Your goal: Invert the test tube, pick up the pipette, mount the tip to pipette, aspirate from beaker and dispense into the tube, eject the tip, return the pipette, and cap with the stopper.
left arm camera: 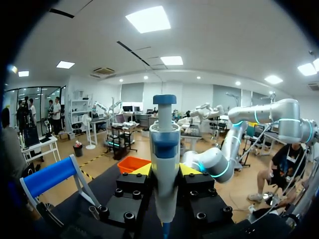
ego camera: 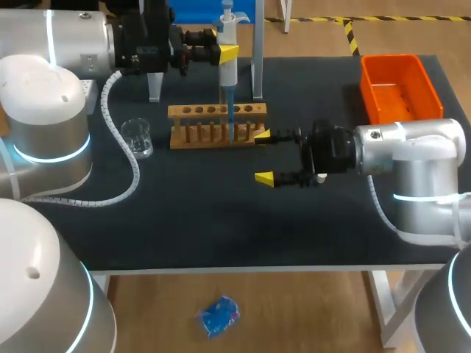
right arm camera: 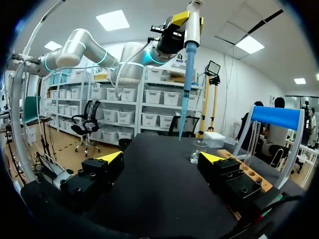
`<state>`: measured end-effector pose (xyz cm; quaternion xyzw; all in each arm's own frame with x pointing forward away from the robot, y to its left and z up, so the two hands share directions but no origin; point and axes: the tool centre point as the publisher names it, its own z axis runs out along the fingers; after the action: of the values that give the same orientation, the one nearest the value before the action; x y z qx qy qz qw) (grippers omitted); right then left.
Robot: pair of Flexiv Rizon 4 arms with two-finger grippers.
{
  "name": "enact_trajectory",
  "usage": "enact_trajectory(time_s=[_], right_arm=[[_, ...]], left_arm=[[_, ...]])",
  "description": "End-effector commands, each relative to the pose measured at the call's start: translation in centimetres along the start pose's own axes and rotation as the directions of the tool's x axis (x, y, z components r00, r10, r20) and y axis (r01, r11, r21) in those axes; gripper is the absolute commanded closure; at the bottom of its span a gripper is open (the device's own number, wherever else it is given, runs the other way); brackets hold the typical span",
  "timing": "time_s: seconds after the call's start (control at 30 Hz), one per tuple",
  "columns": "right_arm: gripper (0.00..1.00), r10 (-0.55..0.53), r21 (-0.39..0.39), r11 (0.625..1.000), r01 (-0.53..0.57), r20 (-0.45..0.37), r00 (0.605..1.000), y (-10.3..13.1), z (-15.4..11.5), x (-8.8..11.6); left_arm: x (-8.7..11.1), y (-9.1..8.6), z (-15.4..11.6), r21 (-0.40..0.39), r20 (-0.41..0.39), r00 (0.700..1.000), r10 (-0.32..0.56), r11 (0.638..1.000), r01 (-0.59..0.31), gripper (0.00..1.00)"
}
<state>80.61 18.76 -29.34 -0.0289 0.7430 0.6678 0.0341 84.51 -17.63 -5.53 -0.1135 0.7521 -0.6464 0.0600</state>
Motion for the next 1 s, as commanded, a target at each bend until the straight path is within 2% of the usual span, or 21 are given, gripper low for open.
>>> enact_trajectory(time_s=[0.03, 0.17, 0.33, 0.63, 0.7, 0.77, 1.0], right_arm=[[0.0, -0.001, 0.001, 1.0, 0.001, 0.002, 1.0, 0.0, 0.0, 0.1], [0.0, -0.001, 0.001, 1.0, 0.001, 0.002, 1.0, 0.0, 0.0, 0.1], [0.0, -0.001, 0.001, 1.0, 0.001, 0.002, 1.0, 0.0, 0.0, 0.1], [0.0, -0.001, 0.001, 1.0, 0.001, 0.002, 1.0, 0.0, 0.0, 0.1], [0.0, -0.001, 0.001, 1.0, 0.001, 0.002, 1.0, 0.0, 0.0, 0.1], [0.0, -0.001, 0.001, 1.0, 0.001, 0.002, 1.0, 0.0, 0.0, 0.1], [0.0, -0.001, 0.001, 1.0, 0.001, 0.002, 1.0, 0.0, 0.0, 0.1]], left_arm=[[0.1, 0.2, -0.2, 0.003, 0.002, 1.0, 0.005, 1.0, -0.005, 1.0], [0.0, 1.0, -0.8, 0.026, 0.003, 0.999, 0.039, 0.999, -0.039, 1.0], [-1.1, 2.0, -2.8, 0.019, 0.007, 0.996, 0.084, 0.996, -0.084, 1.0], [-5.1, 4.0, -7.9, -0.018, -0.059, 0.985, 0.161, 0.987, -0.162, 1.0], [-6.1, 4.4, -9.2, -0.044, -0.041, 0.986, 0.159, 0.986, -0.16, 1.0], [-7.0, 4.9, -10.2, -0.097, 0.002, 0.994, 0.109, 0.989, -0.109, 1.0], [-7.0, 4.9, -10.2, -0.097, 0.002, 0.994, 0.109, 0.989, -0.109, 1.0]])
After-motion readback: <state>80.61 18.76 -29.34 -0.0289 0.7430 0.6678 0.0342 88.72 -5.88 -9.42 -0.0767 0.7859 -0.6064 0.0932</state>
